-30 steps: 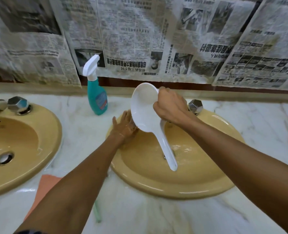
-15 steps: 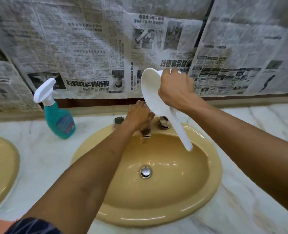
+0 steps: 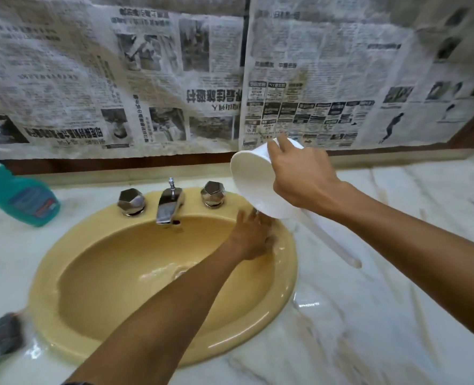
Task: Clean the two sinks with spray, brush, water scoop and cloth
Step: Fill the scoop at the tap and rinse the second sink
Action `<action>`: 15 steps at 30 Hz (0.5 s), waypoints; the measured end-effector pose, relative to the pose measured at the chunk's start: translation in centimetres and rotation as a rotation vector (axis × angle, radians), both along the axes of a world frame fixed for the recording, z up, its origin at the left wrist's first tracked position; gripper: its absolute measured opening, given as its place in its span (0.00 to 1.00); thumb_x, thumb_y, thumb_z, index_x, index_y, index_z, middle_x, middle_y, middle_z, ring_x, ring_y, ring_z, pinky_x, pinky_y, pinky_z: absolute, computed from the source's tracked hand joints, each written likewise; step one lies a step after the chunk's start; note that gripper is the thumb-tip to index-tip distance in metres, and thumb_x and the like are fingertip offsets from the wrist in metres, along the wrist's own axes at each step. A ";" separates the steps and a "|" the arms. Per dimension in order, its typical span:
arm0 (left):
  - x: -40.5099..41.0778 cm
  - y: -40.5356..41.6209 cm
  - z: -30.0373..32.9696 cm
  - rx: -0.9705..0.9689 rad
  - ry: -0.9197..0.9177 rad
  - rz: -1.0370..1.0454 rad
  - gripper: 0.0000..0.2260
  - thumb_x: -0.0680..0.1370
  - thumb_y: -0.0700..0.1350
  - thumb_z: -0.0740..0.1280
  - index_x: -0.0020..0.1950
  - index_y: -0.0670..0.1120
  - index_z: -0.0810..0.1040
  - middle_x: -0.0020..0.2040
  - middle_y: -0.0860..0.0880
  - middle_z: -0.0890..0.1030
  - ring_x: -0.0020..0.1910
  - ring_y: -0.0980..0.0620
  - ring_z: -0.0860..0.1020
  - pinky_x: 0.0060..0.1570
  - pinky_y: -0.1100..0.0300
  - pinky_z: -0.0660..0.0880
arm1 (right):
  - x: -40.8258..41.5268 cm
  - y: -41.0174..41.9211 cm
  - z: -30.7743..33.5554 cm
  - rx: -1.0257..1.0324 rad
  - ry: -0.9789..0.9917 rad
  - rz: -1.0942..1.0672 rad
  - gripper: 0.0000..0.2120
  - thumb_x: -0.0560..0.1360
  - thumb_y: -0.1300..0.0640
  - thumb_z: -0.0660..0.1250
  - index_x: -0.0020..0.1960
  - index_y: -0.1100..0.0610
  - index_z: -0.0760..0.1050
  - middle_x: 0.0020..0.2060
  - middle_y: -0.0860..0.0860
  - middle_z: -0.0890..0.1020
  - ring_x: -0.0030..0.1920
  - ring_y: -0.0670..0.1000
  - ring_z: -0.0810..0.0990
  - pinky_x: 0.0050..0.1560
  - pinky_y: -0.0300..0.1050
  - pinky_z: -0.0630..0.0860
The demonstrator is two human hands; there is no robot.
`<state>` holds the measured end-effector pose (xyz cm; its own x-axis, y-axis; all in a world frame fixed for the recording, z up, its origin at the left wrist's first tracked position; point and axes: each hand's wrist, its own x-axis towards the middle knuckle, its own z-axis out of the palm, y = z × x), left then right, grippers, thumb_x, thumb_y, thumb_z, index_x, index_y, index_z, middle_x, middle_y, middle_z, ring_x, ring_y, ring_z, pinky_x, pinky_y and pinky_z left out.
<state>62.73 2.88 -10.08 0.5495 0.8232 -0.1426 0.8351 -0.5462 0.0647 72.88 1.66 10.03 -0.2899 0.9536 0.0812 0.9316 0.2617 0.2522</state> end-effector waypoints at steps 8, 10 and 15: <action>-4.4 -6.9 4.1 -0.406 -1.272 0.539 0.15 0.85 0.48 0.57 0.53 0.40 0.79 0.47 0.46 0.83 0.44 0.54 0.81 0.46 0.58 0.76 | 3.0 -2.2 -4.4 -0.002 0.929 -0.217 0.28 0.68 0.62 0.59 0.68 0.52 0.71 0.54 0.57 0.82 0.46 0.64 0.81 0.46 0.56 0.81; -6.7 -7.9 7.0 -0.476 -1.389 0.622 0.16 0.85 0.47 0.56 0.53 0.39 0.79 0.47 0.43 0.85 0.46 0.48 0.84 0.50 0.53 0.79 | 0.4 -3.3 -4.7 -0.114 1.260 -0.278 0.19 0.67 0.62 0.59 0.56 0.54 0.76 0.41 0.55 0.82 0.39 0.62 0.83 0.35 0.58 0.82; -16.8 -12.0 11.7 -0.237 -1.564 0.872 0.14 0.83 0.41 0.56 0.45 0.37 0.78 0.35 0.44 0.83 0.34 0.50 0.82 0.39 0.56 0.81 | -10.6 -7.0 -4.6 -0.301 1.611 -0.237 0.14 0.74 0.67 0.60 0.54 0.54 0.74 0.44 0.54 0.81 0.38 0.57 0.82 0.32 0.55 0.82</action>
